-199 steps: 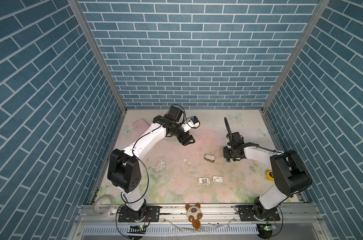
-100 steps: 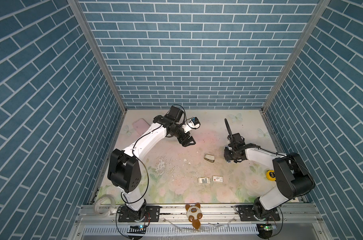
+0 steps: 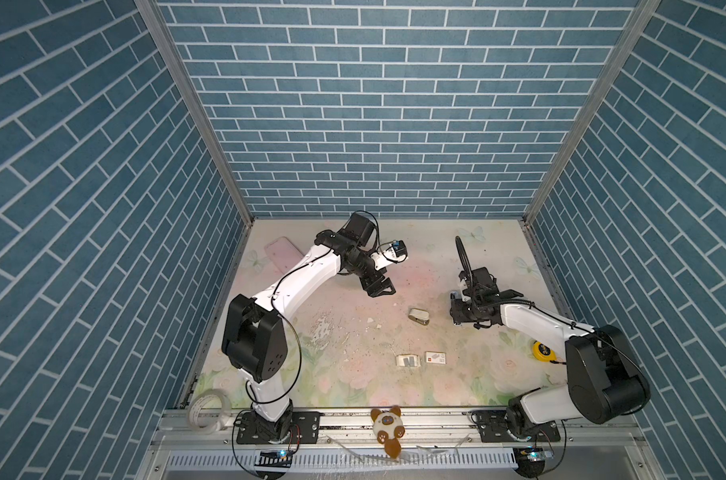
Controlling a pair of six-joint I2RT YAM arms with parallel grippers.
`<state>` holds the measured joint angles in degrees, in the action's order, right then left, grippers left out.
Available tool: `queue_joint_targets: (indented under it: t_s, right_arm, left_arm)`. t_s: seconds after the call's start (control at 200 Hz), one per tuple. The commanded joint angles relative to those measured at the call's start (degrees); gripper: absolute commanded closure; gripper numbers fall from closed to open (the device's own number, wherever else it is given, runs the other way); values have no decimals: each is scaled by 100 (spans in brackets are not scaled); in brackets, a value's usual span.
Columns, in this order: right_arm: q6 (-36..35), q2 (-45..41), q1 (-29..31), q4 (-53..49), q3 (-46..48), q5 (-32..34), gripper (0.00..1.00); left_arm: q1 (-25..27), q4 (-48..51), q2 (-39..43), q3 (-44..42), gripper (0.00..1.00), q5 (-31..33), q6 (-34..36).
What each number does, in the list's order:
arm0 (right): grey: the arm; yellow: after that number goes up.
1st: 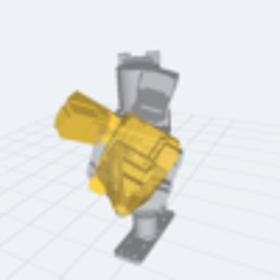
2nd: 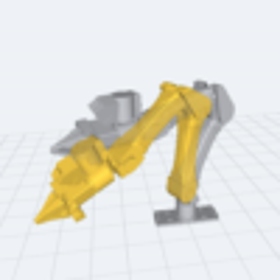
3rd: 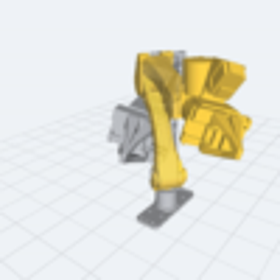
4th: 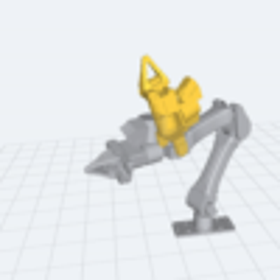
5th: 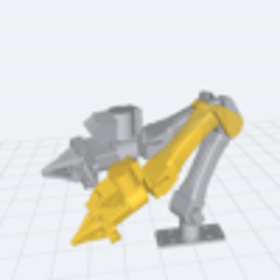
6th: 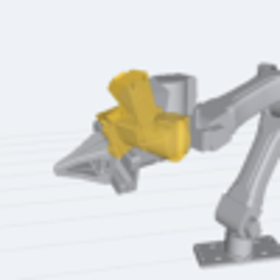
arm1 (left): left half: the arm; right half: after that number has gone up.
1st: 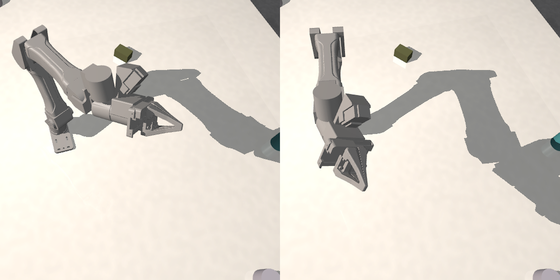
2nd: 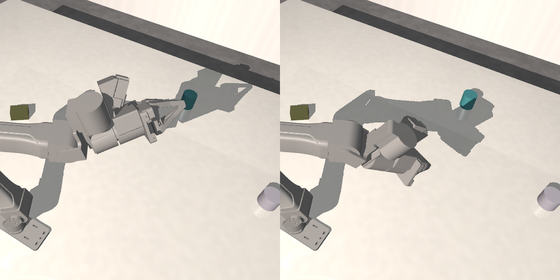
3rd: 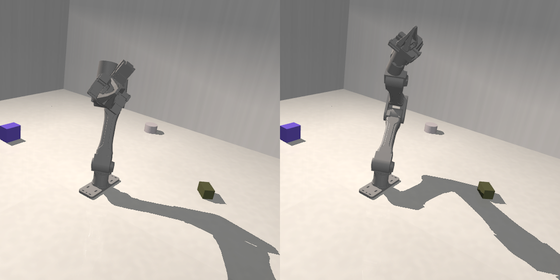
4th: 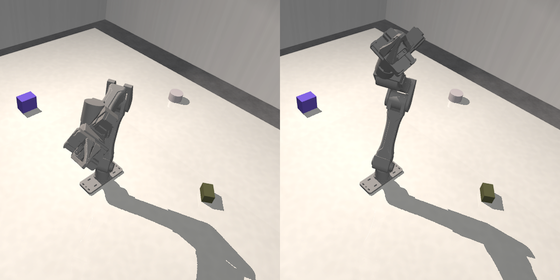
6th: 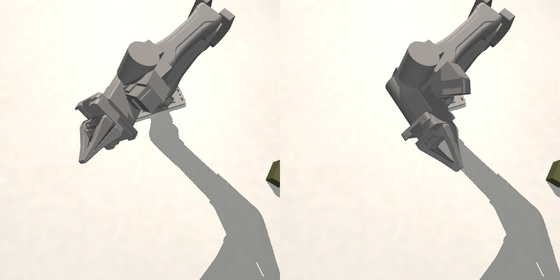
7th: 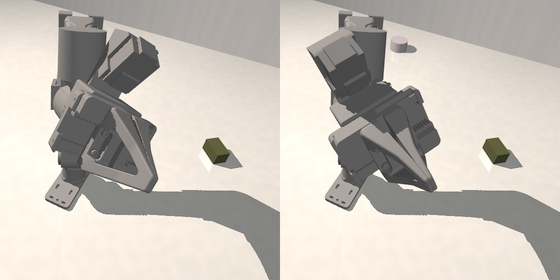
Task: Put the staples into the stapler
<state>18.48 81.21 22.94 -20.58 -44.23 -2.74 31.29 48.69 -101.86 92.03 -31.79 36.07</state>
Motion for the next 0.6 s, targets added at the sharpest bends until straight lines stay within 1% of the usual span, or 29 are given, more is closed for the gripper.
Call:
queue_joint_targets:
  t_s: [0.0,0.155,0.31,0.405,0.595]
  right_arm:
    - [400,-557,18,-455,43,-130,53]
    - [830,-1350,-23,-870,30,-96,56]
    - [1227,-2048,-302,-1236,1,-25,58]
    - [1431,-2553,-501,-1282,58,52,59]
    - [1580,-3327,-776,-1239,136,-121,60]
  left_arm:
    - [256,359,-288,238,21,173,449]
    - [679,506,-757,567,22,479,826]
    - [1058,680,-1402,1182,24,582,1076]
    - [1225,792,-1845,1600,25,631,1192]
    - [1456,1108,-2597,2291,26,665,1477]
